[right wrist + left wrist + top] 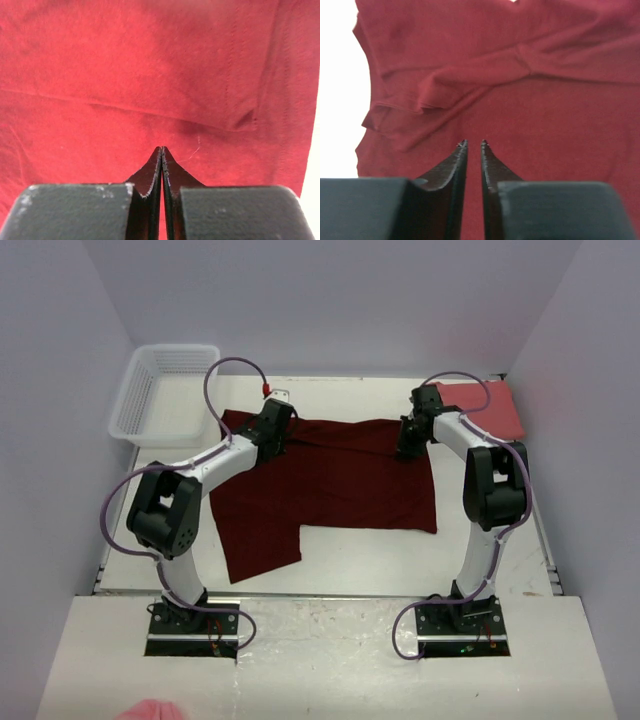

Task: Fold and stack the t-shirts
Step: Fold the flattened tshirt in 1/3 of the way

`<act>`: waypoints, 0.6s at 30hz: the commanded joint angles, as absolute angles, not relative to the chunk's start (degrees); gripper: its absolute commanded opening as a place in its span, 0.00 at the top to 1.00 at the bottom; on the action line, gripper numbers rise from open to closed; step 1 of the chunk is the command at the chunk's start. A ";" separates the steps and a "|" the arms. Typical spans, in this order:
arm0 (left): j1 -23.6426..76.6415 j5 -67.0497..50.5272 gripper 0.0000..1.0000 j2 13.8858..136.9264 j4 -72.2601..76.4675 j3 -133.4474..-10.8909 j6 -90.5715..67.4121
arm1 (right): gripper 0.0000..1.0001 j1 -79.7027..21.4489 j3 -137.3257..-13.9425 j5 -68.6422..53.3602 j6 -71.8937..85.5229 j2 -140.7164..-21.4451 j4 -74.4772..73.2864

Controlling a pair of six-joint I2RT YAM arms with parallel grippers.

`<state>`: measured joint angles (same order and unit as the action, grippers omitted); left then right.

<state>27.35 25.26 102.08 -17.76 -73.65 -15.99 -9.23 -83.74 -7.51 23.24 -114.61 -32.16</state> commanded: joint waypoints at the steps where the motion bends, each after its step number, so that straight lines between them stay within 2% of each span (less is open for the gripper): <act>1: 25.93 25.05 0.80 105.37 -18.20 -76.20 -16.96 | 1.00 -7.91 -86.66 -6.33 22.68 -114.26 -33.31; 9: 22.33 24.69 0.79 109.33 -19.16 -77.87 -17.58 | 1.00 -5.45 -86.48 -8.08 22.06 -113.73 -33.49; 18: 19.34 21.37 0.72 112.76 -18.11 -79.45 -16.26 | 1.00 -5.10 -87.10 -8.70 22.06 -114.61 -33.40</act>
